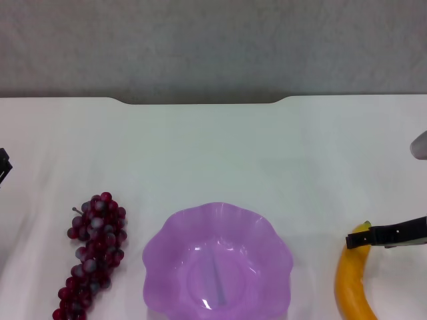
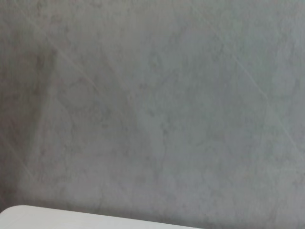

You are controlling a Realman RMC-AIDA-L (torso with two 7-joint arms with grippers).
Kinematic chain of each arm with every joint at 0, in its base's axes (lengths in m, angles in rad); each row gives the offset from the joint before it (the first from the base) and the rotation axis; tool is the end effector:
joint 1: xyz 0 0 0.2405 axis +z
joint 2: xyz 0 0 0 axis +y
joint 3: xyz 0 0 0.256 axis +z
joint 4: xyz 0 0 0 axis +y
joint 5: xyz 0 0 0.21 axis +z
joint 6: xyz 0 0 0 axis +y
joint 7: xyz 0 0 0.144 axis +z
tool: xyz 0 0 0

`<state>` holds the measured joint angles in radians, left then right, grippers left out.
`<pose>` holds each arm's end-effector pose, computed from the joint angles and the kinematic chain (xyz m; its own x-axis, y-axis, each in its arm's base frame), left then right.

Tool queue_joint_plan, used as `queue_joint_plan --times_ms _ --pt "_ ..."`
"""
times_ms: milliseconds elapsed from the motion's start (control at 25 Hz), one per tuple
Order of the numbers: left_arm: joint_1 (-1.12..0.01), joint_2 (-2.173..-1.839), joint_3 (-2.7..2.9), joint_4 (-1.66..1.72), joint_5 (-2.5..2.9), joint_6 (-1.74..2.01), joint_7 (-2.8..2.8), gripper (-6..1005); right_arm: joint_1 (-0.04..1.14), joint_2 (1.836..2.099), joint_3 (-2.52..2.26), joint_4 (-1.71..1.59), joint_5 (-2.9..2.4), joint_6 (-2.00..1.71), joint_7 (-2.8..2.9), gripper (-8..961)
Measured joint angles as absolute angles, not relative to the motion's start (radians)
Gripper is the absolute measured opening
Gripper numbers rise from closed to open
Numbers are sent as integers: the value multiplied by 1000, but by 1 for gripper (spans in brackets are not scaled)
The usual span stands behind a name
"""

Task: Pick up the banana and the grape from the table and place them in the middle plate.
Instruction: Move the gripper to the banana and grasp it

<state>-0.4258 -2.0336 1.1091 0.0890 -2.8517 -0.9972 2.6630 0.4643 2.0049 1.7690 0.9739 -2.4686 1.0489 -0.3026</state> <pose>-0.3885 0.3318 0.0312 0.5807 0.1038 0.8074 0.8091 0.0363 -0.5866 0.3011 0.3633 -0.0051 0.3322 -0.9139 -0.2333 -0.8426 -0.1764 -0.5088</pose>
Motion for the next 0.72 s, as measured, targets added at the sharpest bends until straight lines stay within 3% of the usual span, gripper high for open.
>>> queue_joint_plan --times_ms 720 --pt "-429 -2034 1114 89 -2845 -999 2663 871 533 2007 1690 883 -2439 989 -323 886"
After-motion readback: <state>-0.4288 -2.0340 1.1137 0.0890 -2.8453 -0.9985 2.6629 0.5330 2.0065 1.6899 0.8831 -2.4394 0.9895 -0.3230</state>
